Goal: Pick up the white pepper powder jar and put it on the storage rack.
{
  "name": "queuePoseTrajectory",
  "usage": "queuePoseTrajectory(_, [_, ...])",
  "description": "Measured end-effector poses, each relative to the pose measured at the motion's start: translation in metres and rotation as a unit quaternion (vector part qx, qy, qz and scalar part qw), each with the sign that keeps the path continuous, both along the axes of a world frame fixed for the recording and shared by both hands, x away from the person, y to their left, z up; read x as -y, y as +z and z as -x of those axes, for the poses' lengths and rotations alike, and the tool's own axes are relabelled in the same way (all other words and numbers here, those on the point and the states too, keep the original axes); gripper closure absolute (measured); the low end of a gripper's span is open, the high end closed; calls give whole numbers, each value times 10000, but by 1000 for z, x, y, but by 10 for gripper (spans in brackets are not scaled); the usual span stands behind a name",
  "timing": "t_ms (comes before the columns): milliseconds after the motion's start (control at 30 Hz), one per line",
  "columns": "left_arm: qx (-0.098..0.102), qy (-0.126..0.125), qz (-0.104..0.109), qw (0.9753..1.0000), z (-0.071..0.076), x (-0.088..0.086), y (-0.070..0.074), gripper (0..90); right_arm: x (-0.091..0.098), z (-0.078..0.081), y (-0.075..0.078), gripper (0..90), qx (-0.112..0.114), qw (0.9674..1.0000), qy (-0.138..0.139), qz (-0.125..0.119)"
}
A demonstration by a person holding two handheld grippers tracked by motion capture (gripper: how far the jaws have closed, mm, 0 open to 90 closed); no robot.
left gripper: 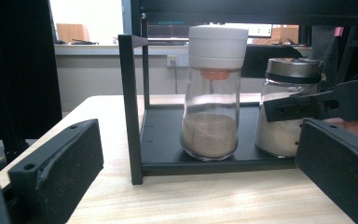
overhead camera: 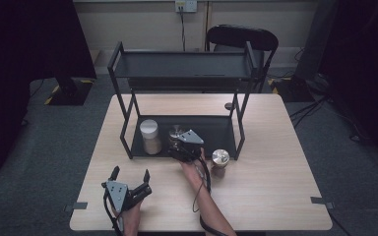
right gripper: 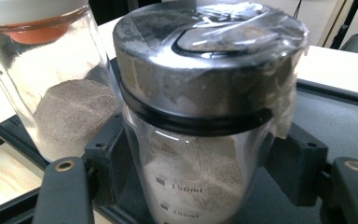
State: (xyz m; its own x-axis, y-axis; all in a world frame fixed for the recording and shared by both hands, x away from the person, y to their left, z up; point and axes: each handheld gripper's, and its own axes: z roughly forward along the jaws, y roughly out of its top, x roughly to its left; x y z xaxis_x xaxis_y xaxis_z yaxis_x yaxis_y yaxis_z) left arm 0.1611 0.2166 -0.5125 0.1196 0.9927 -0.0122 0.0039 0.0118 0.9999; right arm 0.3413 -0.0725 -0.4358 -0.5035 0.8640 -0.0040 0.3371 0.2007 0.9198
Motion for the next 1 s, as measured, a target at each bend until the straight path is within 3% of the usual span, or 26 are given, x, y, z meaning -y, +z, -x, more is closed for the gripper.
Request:
queuePoseTrajectory(567, [-12,-14,21,10000,0,-1,0,1,0,-2,1,279,-111,9999,-42,-95])
queuePoseTrajectory(733, [-12,-18,24,10000,0,-1,0,1,4,-4,-1,220,-117,9997,43,-208])
queuePoseTrajectory(1000, [-11,-12,1,10000,0,0,0,1,1,2,-6,0,72,9994,-170,-290])
